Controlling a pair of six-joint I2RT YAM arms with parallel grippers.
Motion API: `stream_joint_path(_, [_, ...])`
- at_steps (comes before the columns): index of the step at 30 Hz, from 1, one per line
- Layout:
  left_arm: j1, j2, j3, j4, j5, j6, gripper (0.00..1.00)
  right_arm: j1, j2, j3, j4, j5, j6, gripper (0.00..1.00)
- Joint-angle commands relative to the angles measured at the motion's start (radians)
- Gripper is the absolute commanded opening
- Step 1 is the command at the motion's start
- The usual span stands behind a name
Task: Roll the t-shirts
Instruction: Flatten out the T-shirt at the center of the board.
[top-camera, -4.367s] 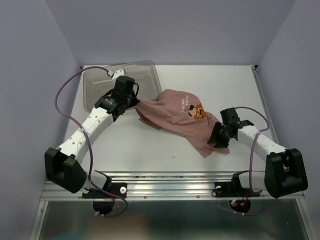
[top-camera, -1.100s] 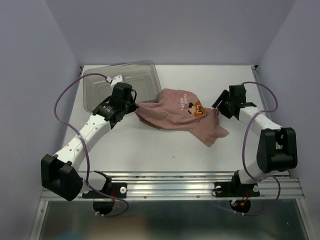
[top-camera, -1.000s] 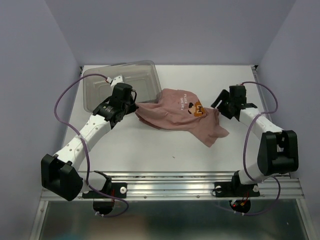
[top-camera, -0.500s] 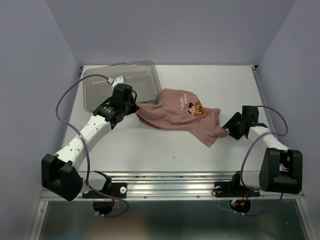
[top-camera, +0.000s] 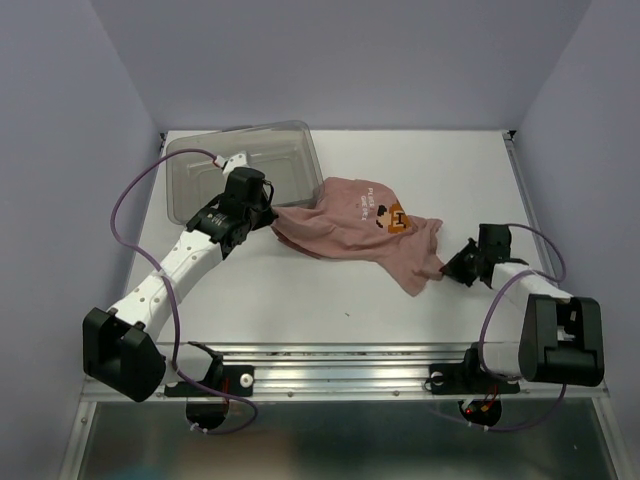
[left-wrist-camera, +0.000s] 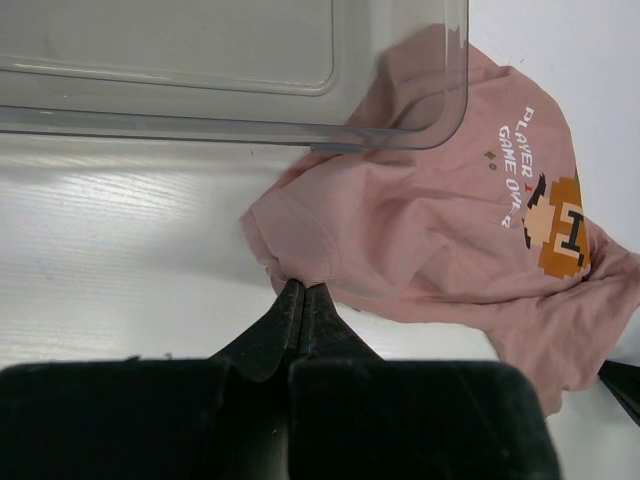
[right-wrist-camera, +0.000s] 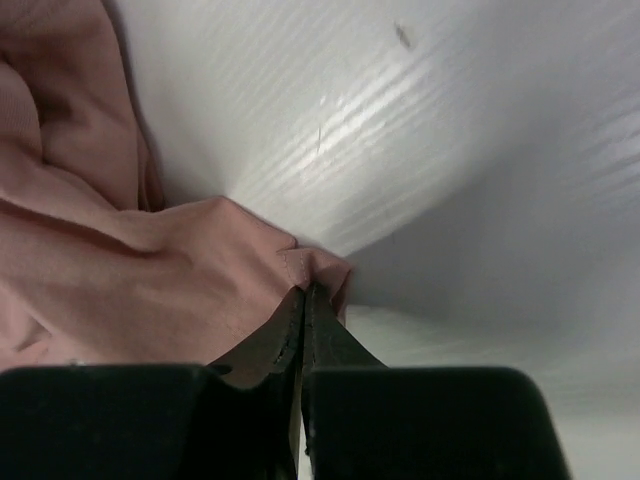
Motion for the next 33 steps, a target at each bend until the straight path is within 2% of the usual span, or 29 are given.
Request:
stream_joint_path(1, [0.007,-0.044,-0.007,0.014,-0.030,-0.003,0.00,0.072,-0.097,-0.083,0.004,-0.073,0.082,0.01])
stream_joint_path(3, [0.007,-0.044,-0.016,0.015,-0.032,-0.005,0.00,0.159,-0.174,-0.123,-0.025,-0.057,0.165,0.01])
stream_joint_path(4, [0.007,-0.044,-0.020,0.015,-0.038,-0.008,0.00,0.243,-0.201,-0.131,-0.053,-0.045,0.224,0.01])
stream_joint_path(8, [0.007,-0.040,-0.017,0.015,-0.047,-0.008,0.00,0.401,-0.321,-0.142,-0.157,0.042,0.347,0.01])
stream_joint_path(10, [0.007,-0.038,-0.011,0.009,-0.062,-0.006,0.00,0.424,-0.346,-0.143,-0.202,0.059,0.375,0.01])
stream_joint_path(11, [0.007,-0.036,-0.001,0.004,-0.084,-0.008,0.00,0.434,-0.364,-0.146,-0.229,0.062,0.387,0.04])
stream_joint_path(12, [0.007,-0.035,0.005,0.003,-0.091,-0.008,0.00,0.446,-0.370,-0.148,-0.245,0.073,0.390,0.11])
stream_joint_path(13, [0.008,-0.033,0.015,0.001,-0.099,-0.008,0.00,0.446,-0.377,-0.151,-0.268,0.081,0.386,0.29])
stream_joint_path(15, [0.007,-0.030,0.021,0.001,-0.098,-0.008,0.00,0.446,-0.389,-0.156,-0.292,0.114,0.371,0.54])
stream_joint_path(16, [0.007,-0.029,0.019,0.003,-0.094,-0.008,0.00,0.446,-0.389,-0.160,-0.303,0.122,0.369,0.74])
stream_joint_path(19, [0.007,-0.026,0.015,-0.003,-0.107,-0.014,0.00,0.446,-0.406,-0.174,-0.300,0.139,0.381,0.82])
stream_joint_path(25, [0.007,-0.024,0.015,0.006,-0.104,-0.014,0.00,0.446,-0.446,-0.200,-0.294,0.164,0.387,0.83])
stream_joint_path(33, [0.007,-0.013,0.010,0.009,-0.094,-0.018,0.00,0.446,-0.446,-0.245,-0.251,0.156,0.418,0.73])
